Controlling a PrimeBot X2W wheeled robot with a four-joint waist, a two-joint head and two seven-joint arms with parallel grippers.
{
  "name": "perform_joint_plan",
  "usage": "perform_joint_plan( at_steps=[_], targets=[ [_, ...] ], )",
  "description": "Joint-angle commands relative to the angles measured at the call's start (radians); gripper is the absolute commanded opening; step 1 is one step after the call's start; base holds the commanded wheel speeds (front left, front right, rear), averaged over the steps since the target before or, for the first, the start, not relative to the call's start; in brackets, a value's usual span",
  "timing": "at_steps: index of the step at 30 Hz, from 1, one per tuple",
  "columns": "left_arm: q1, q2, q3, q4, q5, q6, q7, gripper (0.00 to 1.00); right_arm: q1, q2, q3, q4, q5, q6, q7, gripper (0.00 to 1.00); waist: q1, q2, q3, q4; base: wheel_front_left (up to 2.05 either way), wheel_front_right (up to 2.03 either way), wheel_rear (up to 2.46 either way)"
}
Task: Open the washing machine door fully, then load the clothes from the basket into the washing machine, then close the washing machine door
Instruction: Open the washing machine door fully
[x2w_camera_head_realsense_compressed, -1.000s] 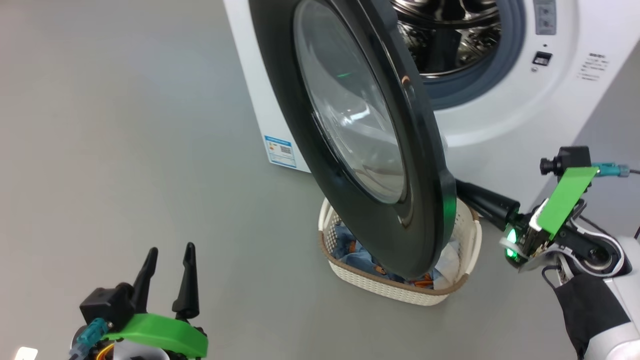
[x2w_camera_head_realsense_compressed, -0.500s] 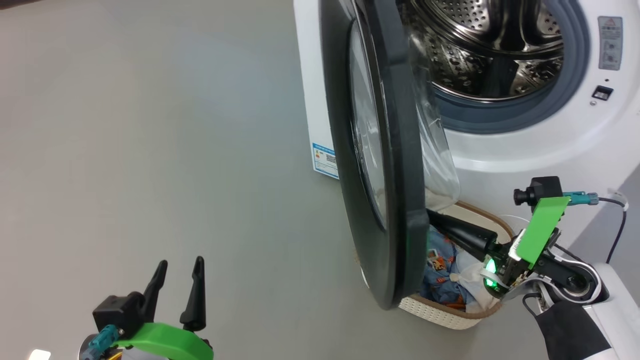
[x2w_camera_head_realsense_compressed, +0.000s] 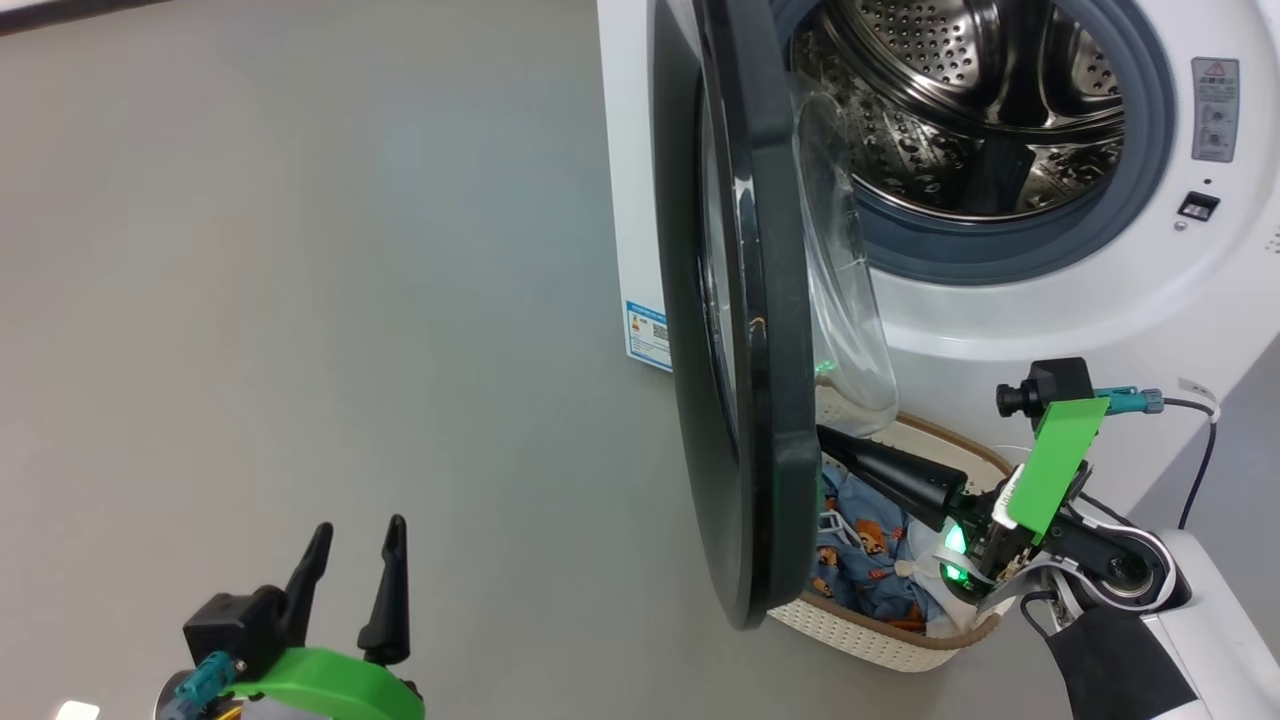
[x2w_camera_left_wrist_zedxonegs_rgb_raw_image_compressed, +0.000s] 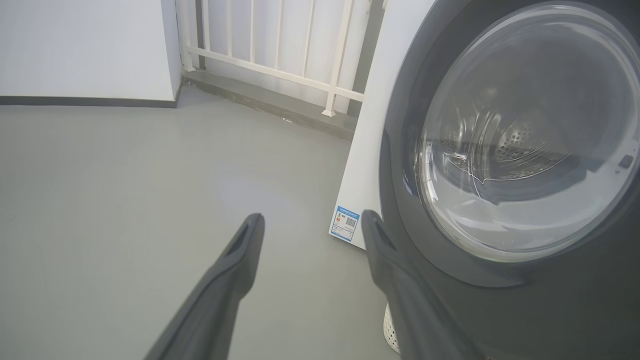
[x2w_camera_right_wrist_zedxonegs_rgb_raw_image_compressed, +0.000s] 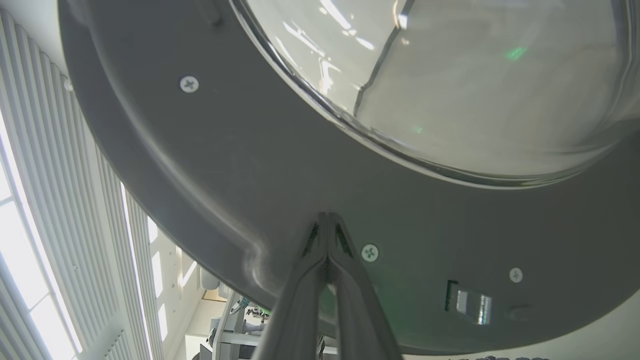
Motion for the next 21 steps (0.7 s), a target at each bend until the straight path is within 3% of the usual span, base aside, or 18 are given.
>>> perform_joint_plan(
  at_steps=[1,6,7,8,9,10,11,12,21],
  targets=[
    [-0.011,0.021,0.029,-0.02,0.006,-0.002,-0.006,1.0,0.002,0.015,0.021,-0.031,-0.002,0.002,0.007,0.0,0.0001,0.0,-0.004,-0.011,0.0,0.0,0.0],
    [-0.009,0.02,0.031,-0.02,0.011,-0.002,-0.006,1.0,-0.003,0.015,0.012,-0.026,-0.016,0.002,-0.012,0.0,0.0001,0.0,-0.011,-0.039,0.0,0.0,0.0],
    [-0.007,0.02,0.032,-0.021,0.011,-0.002,-0.006,1.0,-0.004,0.015,0.01,-0.025,-0.019,0.002,-0.017,0.04,0.0001,0.0,-0.013,-0.046,0.0,0.0,0.0],
    [-0.007,0.02,0.033,-0.021,0.011,-0.002,-0.006,1.0,-0.005,0.013,0.008,-0.024,-0.025,0.002,-0.025,0.18,0.0001,0.0,-0.014,-0.053,0.0,0.0,0.0],
    [-0.006,0.02,0.033,-0.022,0.011,-0.002,-0.006,1.0,-0.006,0.011,0.006,-0.022,-0.035,0.002,-0.036,0.4,0.0001,0.0,-0.016,-0.061,0.0,0.0,0.0],
    [-0.004,0.019,0.034,-0.022,0.011,-0.002,-0.006,1.0,-0.007,0.009,0.006,-0.022,-0.044,0.002,-0.044,0.49,0.0001,0.0,-0.019,-0.069,0.0,0.0,0.0],
    [-0.002,0.019,0.036,-0.023,0.01,-0.002,-0.006,1.0,-0.007,0.008,0.003,-0.024,-0.05,0.002,-0.054,0.84,0.0001,0.0,-0.02,-0.077,0.0,0.0,0.0],
    [-0.001,0.018,0.037,-0.024,0.009,-0.002,-0.006,1.0,-0.008,0.007,0.0,-0.027,-0.056,0.002,-0.064,1.0,0.0001,0.0,-0.022,-0.086,0.0,0.0,0.0],
    [0.003,0.017,0.038,-0.041,0.006,-0.002,-0.006,1.0,-0.016,-0.013,0.002,-0.078,-0.169,0.002,-0.193,1.0,0.0001,0.0,-0.028,-0.171,0.0,0.0,0.0]
  ],
)
